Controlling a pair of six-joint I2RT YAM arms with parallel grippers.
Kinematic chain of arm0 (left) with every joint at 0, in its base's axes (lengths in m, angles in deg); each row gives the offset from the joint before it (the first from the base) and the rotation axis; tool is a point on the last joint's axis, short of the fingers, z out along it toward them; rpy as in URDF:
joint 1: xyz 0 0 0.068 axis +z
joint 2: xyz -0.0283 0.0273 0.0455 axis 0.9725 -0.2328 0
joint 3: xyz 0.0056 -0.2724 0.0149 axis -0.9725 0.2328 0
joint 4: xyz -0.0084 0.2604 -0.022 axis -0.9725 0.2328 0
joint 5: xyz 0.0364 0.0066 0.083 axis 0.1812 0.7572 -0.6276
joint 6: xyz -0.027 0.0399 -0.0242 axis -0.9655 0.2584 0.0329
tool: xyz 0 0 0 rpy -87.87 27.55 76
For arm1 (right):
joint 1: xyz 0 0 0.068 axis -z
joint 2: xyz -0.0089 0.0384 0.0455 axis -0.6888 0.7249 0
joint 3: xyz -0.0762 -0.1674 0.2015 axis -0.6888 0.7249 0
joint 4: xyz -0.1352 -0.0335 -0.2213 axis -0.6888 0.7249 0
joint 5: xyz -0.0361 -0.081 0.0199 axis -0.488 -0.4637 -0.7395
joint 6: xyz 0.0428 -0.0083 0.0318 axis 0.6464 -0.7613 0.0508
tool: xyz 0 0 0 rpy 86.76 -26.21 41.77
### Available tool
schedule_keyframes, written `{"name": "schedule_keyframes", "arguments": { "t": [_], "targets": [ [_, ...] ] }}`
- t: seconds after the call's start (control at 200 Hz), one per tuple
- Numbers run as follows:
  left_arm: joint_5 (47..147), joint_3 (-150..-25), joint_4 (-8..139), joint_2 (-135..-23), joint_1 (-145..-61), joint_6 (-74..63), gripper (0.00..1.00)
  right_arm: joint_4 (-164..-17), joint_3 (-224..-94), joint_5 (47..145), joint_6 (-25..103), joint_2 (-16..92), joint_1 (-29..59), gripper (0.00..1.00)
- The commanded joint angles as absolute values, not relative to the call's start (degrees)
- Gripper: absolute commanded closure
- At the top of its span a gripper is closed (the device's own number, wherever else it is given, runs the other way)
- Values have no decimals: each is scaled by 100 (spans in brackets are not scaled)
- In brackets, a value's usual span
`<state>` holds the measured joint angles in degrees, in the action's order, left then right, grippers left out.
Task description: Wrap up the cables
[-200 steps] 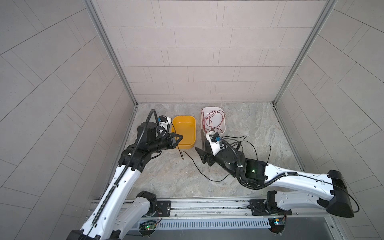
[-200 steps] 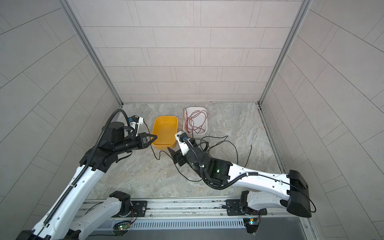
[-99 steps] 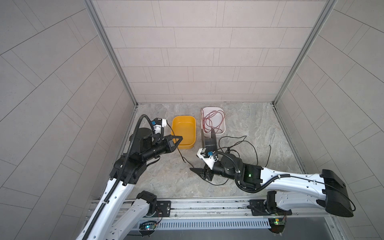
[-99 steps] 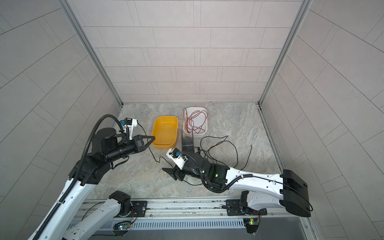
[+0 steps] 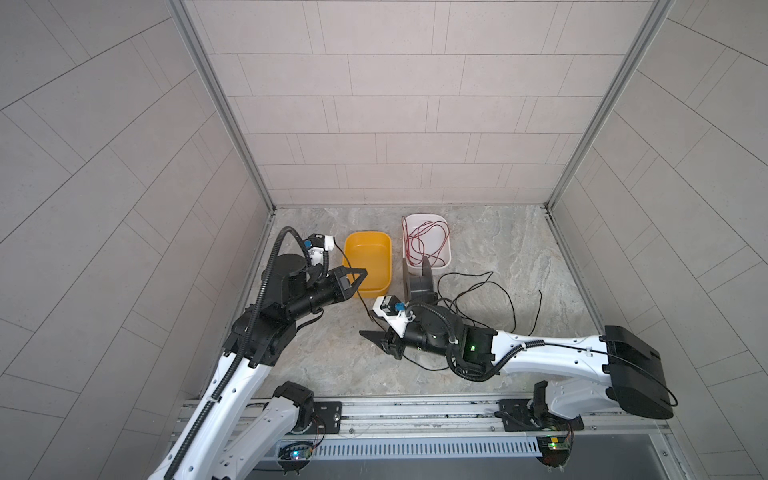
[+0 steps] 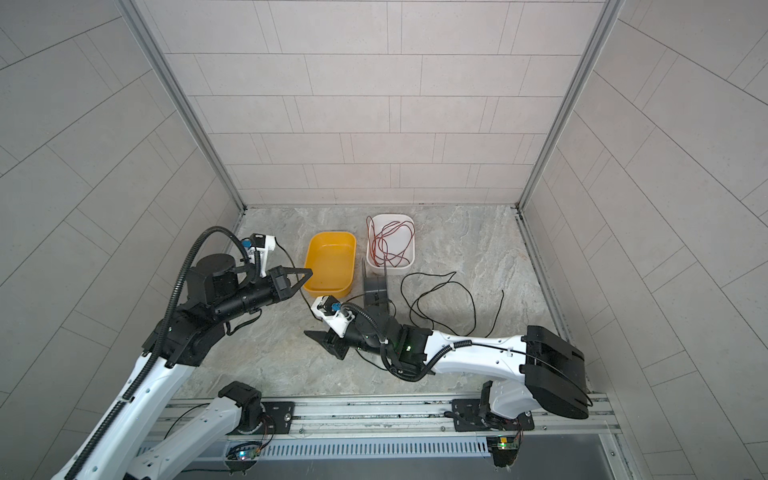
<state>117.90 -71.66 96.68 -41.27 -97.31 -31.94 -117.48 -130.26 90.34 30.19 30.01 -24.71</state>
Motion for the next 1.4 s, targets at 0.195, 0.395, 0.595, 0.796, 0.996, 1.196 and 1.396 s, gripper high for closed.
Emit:
{"name": "schedule_keyframes", "arguments": {
  "t": [0.195, 0.395, 0.595, 0.796, 0.996, 1.196, 1.396],
  "targets": [
    [11816, -7001, 9459, -4087, -9763, -3185, 100, -11957, -13197, 8730, 2952, 3017, -2502, 75],
    [11831, -7023, 9436, -4088, -9763, -3161, 100, -11841, -13150, 8664, 2887, 2921, -2502, 97],
    [11774, -7166, 9651, -4250, -9763, -2879, 58, -11328, -13154, 8619, 2731, 2527, -2502, 100],
    [11895, -7755, 10300, -4499, -9760, -2297, 14, -9881, -13237, 8347, 2196, 1642, -2451, 100],
    [11934, -8234, 10572, -4678, -9754, -1892, 6, -7925, -13736, 8316, 1813, 796, -2202, 100],
    [11913, -8188, 10578, -4829, -9754, -1689, 10, -6920, -13595, 8639, 1915, -375, -1626, 100],
    [12020, -8045, 10312, -5033, -9754, -1768, 5, -6598, -13619, 7956, 2022, -924, -1179, 100]
  ]
}}
